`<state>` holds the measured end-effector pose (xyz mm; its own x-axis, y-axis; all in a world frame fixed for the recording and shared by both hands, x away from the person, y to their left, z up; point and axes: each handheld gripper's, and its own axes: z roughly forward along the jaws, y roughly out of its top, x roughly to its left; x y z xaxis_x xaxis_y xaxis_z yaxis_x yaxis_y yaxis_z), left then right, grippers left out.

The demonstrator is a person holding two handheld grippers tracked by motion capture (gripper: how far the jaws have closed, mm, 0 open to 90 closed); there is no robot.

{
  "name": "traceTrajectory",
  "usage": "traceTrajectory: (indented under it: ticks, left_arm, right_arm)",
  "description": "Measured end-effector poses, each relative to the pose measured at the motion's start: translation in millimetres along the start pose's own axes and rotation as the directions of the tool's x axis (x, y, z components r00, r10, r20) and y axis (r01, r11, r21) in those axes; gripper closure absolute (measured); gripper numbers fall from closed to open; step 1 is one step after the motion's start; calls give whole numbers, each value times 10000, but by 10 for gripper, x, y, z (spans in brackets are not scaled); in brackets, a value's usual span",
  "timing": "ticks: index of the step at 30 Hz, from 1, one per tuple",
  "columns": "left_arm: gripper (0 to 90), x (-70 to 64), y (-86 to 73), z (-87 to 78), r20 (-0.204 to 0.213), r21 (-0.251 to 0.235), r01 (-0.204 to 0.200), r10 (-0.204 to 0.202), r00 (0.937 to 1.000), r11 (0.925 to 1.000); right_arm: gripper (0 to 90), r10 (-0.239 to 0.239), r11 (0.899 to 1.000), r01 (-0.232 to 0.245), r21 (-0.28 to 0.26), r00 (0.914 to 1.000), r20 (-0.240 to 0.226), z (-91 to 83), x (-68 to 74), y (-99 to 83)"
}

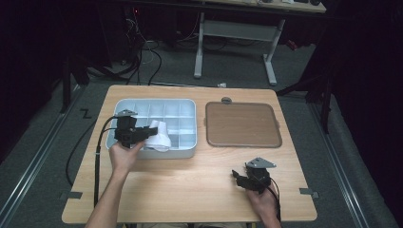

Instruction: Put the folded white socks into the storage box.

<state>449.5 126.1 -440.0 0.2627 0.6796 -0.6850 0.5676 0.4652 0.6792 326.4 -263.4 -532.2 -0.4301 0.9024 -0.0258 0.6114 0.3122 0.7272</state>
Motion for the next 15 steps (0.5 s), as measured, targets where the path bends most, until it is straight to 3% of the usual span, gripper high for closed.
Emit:
traceTrajectory:
  ticks: [6, 13, 15]
  left_arm:
    - [735, 67, -86, 46, -265, -47, -438, 436, 9987, 9990]
    - [734, 114, -159, 68, -704, 285, -1013, 1030, 9922, 9945]
    - [735, 110, -163, 86, -740, 322, -1004, 1025, 9920, 9944]
  right_arm:
    - [360, 26, 10000, -26, 7, 10000, 8, 1, 4, 2]
    - [358, 37, 10000, -37, 8, 10000, -1, 5, 5, 5]
    - [359, 37, 10000, -37, 8, 10000, -4, 5, 4, 5]
